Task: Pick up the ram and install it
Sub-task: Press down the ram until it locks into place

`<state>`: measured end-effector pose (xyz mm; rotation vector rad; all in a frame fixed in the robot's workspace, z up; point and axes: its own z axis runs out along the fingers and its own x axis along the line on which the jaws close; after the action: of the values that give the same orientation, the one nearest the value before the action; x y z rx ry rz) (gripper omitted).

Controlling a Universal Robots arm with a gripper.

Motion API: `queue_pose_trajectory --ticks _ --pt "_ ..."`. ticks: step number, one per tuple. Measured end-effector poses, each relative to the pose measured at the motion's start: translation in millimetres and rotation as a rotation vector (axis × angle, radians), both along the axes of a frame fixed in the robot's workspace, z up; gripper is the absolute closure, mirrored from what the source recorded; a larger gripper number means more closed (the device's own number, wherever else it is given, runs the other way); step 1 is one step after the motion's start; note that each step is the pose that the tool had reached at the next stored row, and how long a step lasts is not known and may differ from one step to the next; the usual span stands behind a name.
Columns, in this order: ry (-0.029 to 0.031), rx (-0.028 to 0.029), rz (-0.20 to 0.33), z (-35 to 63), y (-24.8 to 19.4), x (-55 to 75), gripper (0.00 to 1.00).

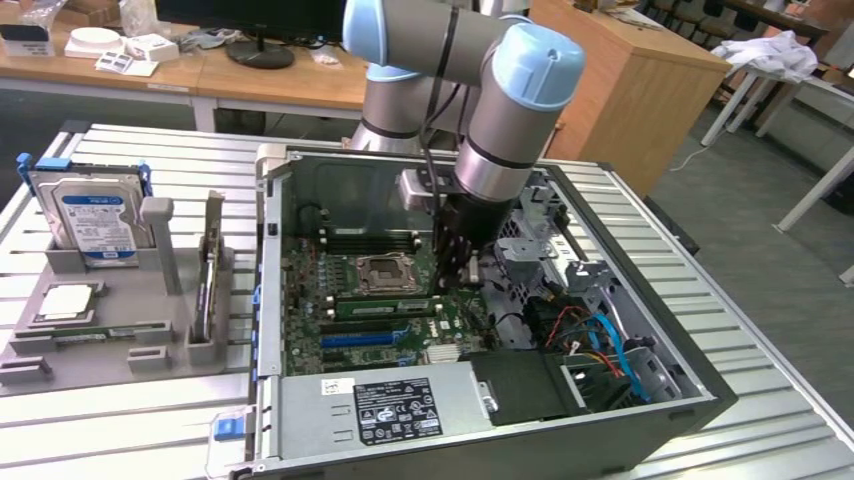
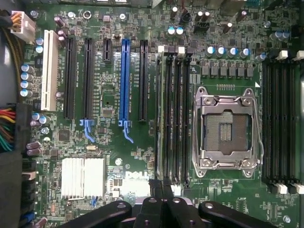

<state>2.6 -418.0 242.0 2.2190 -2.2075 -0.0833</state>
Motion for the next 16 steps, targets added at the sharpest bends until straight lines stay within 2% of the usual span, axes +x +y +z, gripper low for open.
queue_pose_trajectory --ticks 7,16 --pt "0.0001 -0.0002 0.000 -2.6 0.0 0.0 0.89" --pt "0.0000 0.0000 0.000 -4.4 3.2 0.0 0.89"
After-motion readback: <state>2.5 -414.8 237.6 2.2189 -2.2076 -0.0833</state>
